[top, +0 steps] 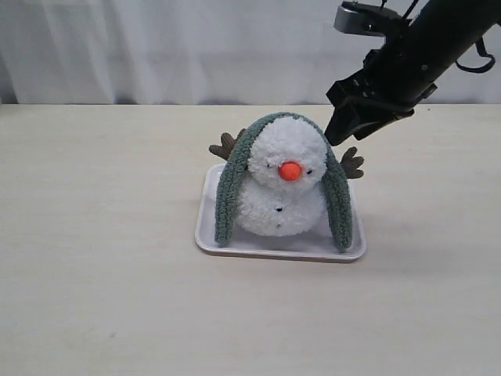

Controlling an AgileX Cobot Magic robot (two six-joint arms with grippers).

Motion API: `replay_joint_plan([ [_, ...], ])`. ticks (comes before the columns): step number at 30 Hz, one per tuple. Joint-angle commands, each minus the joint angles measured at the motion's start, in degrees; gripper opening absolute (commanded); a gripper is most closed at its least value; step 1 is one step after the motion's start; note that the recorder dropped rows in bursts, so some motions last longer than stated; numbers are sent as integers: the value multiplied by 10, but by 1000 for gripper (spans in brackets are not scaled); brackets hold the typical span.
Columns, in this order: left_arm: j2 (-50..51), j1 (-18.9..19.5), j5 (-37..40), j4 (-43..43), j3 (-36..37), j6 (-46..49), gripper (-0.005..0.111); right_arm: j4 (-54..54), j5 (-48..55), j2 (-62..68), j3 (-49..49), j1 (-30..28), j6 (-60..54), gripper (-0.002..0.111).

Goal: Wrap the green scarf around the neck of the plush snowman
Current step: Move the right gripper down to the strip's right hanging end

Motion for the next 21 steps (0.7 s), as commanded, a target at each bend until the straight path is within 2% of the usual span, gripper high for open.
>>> replay_joint_plan([
  [1, -1, 1, -6, 1, 1, -1, 0, 8, 1, -26, 72, -2, -20, 49],
  [5, -1, 1, -6, 1, 1, -1, 0, 8, -72, -36, 150, -2, -36, 49],
  [13, -1, 1, -6, 1, 1, -1, 0, 31, -285, -36, 299, -2, -91, 49],
  [15, -1, 1, -6, 1, 1, -1, 0, 84, -313, -32, 324, -2, -149, 49],
  [18, -1, 1, -6, 1, 1, -1, 0, 224, -367, -18, 363, -2, -305, 49],
  [21, -1, 1, -6, 1, 1, -1, 0, 225, -433, -6, 375, -2, -308, 49],
])
